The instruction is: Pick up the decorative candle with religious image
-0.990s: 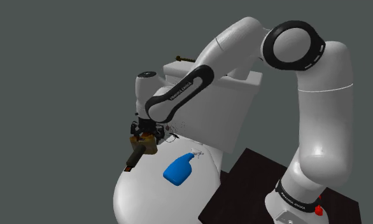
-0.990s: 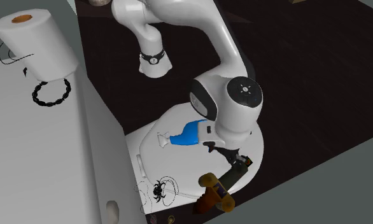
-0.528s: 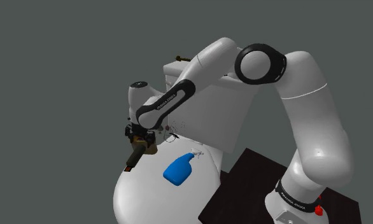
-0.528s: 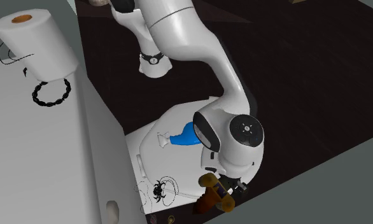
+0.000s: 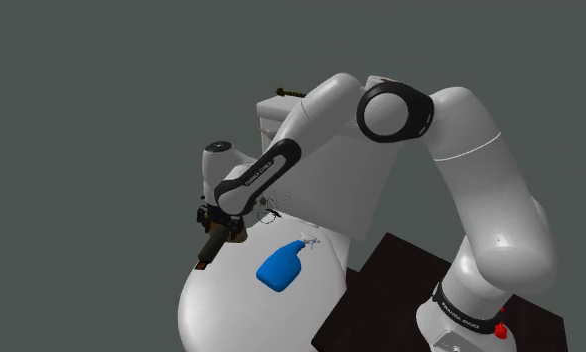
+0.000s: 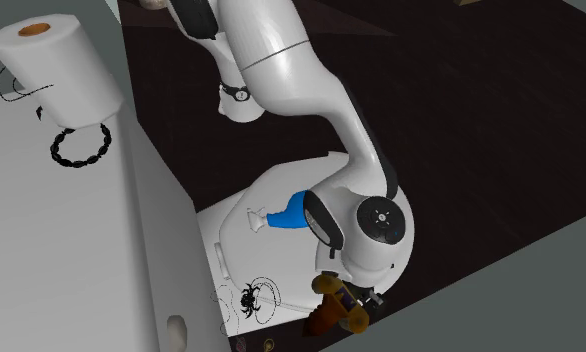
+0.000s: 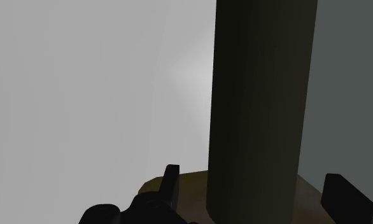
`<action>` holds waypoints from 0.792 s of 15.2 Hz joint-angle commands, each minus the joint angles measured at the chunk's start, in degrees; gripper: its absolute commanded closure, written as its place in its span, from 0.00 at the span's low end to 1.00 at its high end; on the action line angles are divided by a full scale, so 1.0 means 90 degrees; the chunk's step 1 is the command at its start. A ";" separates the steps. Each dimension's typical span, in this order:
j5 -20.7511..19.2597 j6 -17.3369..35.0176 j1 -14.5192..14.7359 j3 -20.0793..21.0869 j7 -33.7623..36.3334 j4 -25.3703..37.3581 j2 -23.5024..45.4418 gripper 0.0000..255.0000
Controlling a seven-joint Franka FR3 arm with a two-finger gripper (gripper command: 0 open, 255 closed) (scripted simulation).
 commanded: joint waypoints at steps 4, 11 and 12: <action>-0.0007 0.0018 0.0008 -0.0006 0.0008 0.0004 0.0017 1.00; 0.0010 -0.0027 -0.0006 0.0012 -0.0003 -0.0016 -0.0046 1.00; 0.0028 -0.0077 -0.0020 0.0031 -0.0015 -0.0030 -0.0110 1.00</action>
